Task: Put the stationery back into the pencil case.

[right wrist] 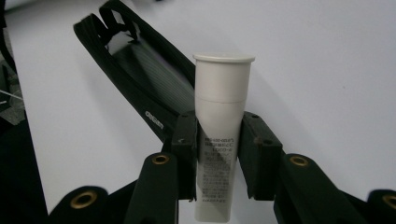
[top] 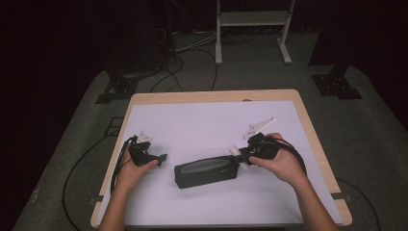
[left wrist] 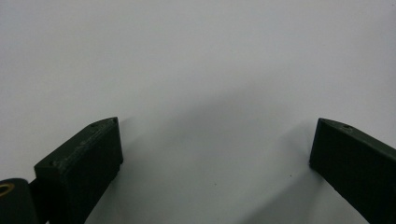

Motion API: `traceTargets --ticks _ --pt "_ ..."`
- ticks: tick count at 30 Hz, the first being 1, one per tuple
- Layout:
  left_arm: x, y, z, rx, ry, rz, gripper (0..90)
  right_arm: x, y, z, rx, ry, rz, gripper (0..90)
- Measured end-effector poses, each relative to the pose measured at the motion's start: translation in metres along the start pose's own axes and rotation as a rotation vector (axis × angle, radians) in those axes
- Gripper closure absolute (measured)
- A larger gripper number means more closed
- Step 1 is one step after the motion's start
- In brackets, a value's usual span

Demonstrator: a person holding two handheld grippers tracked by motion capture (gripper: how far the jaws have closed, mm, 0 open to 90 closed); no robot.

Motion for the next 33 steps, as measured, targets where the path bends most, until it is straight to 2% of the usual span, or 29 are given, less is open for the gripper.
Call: traceTargets --ticks 17,27,33 --pt "0.000 0.000 0.000 0.000 0.000 0.000 1.7 0.015 -0.031 -0.017 -0.019 -0.055 0.061 68.2" --pt "0.000 0.000 0.000 -0.001 0.000 0.001 1.6 0.024 -0.049 -0.032 -0.030 -0.082 0.134 68.2" --pt "0.000 0.000 0.000 0.000 0.000 0.000 1.6 0.029 -0.057 -0.040 -0.041 -0.097 0.153 68.2"
Point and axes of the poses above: each handheld gripper's, and its own axes: z roughly backward along the jaws, y roughly out of its underside, x roughly to its left, the point moved 2 cm from there along -z, roughly forward along the jaws, and after that the axes turned 4 degrees about -y, right-handed, at the moved point
